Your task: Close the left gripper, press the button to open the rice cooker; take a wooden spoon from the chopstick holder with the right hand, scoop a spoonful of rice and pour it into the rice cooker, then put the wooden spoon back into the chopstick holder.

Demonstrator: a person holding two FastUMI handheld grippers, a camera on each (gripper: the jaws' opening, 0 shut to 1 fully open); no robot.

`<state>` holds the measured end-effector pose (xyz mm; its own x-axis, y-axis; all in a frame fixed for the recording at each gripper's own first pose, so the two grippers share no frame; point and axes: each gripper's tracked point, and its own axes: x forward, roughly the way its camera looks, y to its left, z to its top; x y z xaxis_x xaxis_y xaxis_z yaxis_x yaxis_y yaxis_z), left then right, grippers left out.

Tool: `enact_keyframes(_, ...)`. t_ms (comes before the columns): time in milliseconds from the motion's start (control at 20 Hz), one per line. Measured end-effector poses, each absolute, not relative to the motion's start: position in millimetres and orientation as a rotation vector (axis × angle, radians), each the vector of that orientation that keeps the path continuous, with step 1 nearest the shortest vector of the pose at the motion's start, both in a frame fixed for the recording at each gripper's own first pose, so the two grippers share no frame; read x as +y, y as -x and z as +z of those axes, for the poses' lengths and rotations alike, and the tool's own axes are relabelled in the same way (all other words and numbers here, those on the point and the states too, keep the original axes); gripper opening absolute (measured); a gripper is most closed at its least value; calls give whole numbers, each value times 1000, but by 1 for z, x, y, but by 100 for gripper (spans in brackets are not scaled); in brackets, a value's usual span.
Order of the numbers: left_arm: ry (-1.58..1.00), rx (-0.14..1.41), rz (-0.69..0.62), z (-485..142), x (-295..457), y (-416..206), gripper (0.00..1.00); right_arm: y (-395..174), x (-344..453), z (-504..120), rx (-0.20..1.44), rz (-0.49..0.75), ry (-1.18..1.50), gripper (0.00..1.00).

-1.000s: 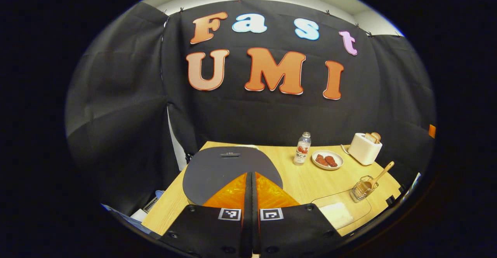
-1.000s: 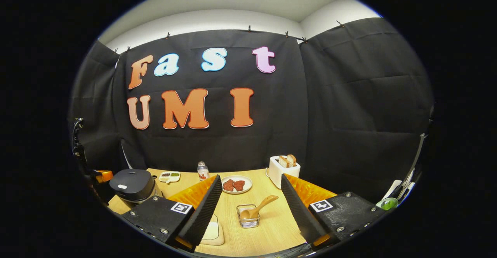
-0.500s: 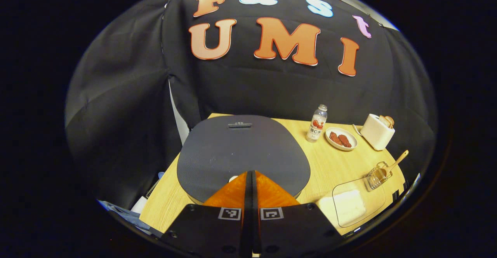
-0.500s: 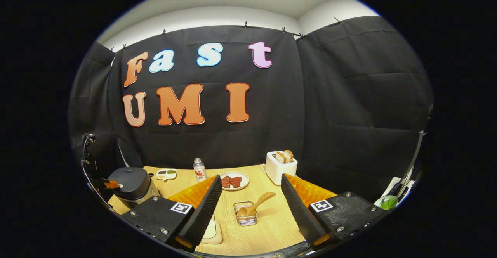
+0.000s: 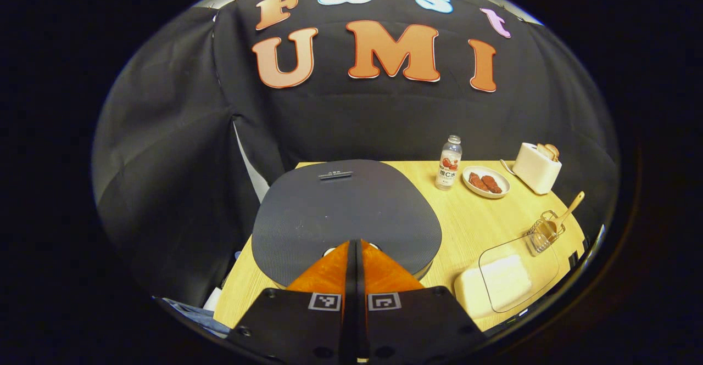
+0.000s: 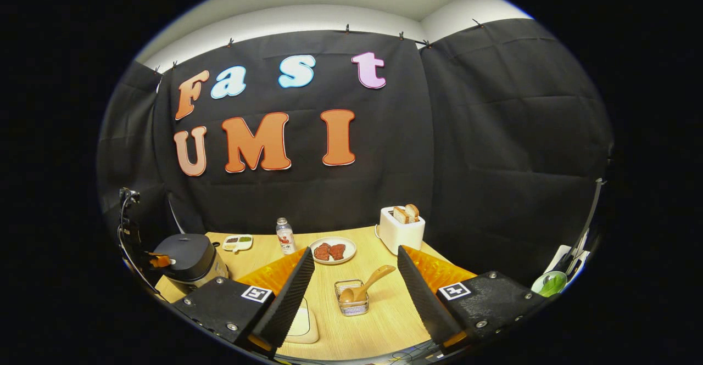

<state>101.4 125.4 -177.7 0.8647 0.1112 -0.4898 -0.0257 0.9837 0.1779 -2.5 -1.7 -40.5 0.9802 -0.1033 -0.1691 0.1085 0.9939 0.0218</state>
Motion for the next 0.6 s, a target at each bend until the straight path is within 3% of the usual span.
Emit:
enact_keyframes(300, -200, 204, 92, -45, 98, -108, 0, -1, -14, -42, 155, -130, -43, 95)
enact_keyframes(600, -178, 76, 37, 12, 68, -87, 4, -11, -32, -46, 138, -155, -27, 95)
